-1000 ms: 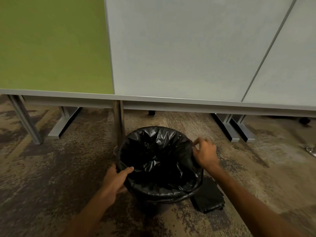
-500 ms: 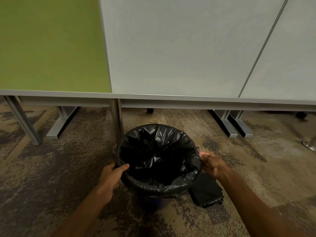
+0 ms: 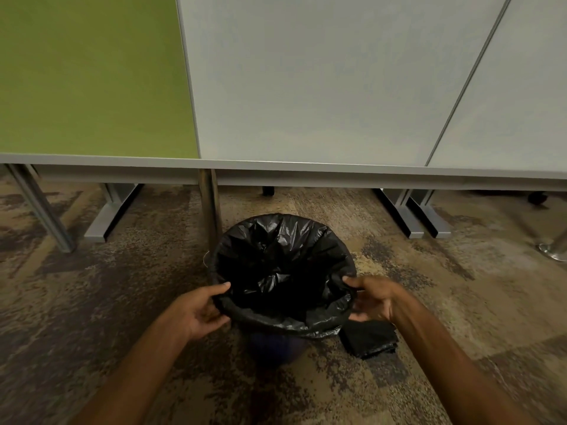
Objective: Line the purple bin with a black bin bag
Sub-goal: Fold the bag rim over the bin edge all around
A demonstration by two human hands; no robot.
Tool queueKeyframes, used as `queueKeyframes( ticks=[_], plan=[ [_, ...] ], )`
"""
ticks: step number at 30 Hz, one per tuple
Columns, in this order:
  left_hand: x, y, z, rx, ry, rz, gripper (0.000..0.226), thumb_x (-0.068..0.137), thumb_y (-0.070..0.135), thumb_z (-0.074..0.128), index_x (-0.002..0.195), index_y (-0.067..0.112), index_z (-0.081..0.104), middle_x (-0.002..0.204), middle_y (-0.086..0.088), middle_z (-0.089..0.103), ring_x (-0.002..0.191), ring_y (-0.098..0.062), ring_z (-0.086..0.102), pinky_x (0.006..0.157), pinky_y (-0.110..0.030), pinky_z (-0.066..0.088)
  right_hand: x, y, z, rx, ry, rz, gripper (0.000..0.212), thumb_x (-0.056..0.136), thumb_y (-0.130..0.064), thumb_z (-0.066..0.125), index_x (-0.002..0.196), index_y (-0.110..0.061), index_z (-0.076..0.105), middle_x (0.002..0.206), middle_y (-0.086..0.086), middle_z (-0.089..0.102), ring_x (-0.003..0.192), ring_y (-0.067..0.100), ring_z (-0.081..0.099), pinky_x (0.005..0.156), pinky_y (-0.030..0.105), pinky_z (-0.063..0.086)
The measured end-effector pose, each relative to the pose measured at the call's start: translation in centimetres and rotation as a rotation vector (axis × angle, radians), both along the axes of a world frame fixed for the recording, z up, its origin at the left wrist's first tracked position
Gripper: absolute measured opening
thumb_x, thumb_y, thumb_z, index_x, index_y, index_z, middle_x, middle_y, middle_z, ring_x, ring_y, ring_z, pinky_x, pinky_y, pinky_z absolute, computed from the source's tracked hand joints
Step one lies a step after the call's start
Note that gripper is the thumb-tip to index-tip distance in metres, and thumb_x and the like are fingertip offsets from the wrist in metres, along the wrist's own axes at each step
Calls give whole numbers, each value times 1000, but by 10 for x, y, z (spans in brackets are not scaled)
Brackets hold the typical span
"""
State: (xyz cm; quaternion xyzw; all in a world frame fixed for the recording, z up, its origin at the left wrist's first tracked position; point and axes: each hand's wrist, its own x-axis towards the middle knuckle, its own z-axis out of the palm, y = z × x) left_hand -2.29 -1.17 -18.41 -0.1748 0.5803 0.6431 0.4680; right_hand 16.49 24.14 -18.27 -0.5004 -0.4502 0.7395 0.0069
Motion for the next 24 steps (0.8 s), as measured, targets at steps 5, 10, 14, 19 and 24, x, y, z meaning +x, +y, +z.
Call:
queueKeyframes(
  ticks=[5, 10, 14, 19, 24],
  plan=[
    [-6, -6, -4, 107, -86, 21, 6, 83, 0, 60, 87, 4, 61, 61, -13, 71, 80, -22, 58, 85, -29, 39, 8, 3, -3, -83, 94, -67, 7, 89, -3, 58, 82, -6, 58, 91, 9, 55, 83, 23, 52, 59, 40, 54],
    [1, -9, -10, 270, -130, 120, 21, 82, -5, 57, 101, 3, 59, 105, -20, 62, 94, -31, 59, 97, -44, 44, 13, -4, -21, -222, 408, -186, 56, 34, 3, 91, 82, -3, 63, 64, 8, 64, 59, 15, 55, 46, 24, 52],
    [9, -12, -10, 281, -94, 115, 44, 66, 4, 66, 108, 12, 58, 112, -13, 61, 107, -25, 56, 95, -46, 43, 15, -17, -32, -157, 554, -272, 45, 58, -10, 82, 99, -6, 63, 77, 8, 74, 63, 15, 71, 53, 26, 57],
    [26, -16, -14, 140, 45, 90, 69, 67, 41, 72, 129, 19, 53, 132, -9, 55, 129, -26, 43, 112, -54, 16, 31, -34, -27, 139, 360, -331, 14, 81, -25, 69, 86, -17, 59, 90, 2, 68, 88, 18, 64, 78, 35, 47],
    [60, -8, -13, -61, 44, 289, 83, 68, 50, 72, 139, 17, 42, 141, -10, 43, 128, -30, 41, 101, -47, 37, 34, -60, -22, 275, 110, -393, 28, 88, -29, 65, 107, -11, 54, 104, 8, 61, 97, 24, 57, 86, 44, 50]
  ],
)
